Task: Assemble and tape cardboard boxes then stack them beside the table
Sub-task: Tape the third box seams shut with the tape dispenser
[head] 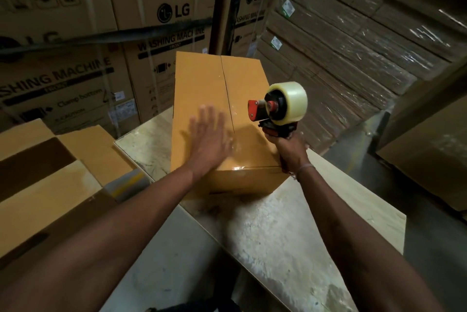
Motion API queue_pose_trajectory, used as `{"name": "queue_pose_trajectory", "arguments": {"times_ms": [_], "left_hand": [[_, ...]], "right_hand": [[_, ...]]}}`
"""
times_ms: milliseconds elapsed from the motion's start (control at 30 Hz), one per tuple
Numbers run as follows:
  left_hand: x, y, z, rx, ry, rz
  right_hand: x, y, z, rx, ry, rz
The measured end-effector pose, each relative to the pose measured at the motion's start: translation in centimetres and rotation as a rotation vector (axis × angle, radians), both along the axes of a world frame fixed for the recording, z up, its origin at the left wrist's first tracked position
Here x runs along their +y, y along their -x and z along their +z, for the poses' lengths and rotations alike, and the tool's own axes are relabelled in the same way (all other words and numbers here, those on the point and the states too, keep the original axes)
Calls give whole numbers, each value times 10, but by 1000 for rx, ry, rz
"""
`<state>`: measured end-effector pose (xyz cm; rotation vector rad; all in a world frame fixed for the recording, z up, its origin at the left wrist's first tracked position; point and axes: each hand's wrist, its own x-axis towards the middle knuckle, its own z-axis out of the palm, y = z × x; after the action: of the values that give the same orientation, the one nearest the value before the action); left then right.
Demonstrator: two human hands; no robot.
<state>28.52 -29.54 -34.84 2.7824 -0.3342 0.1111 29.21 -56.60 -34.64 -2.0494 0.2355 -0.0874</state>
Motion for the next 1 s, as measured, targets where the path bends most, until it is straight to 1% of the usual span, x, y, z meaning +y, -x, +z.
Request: {"name": "queue_pose_trajectory", "arguments": {"times_ms": [33,67,100,167,233,400,500,633,767,900,1000], "left_hand": [[8,-2,2,81,-16,159],[17,-3,3,173,4,274],[24,-4,4,259,62,346],[30,-4,4,359,197,405],[31,-6,3,345,220,408],[49,-31,2,273,219,248],[58,-59,5,306,192,121],[55,-93,11,342,177,-78],[45,-127,15,384,151,-236],[31,-149,17,441,126,-317],[25,-157,18,443,118,-342]], "right_hand": [[-2,-7,-3,45,-10,-1],[1,-8,3,62,-41,2],[5,-7,9,81,-72,1],[23,6,33,102,-99,-23],[30,11,37,99,-116,-56],[43,44,38,149,-188,-187],[58,82,49,152,-253,-225],[78,123,60,162,-304,-188],[99,146,64,265,-294,-163],[109,153,65,372,-292,-178],[105,150,71,401,-279,-160]]}}
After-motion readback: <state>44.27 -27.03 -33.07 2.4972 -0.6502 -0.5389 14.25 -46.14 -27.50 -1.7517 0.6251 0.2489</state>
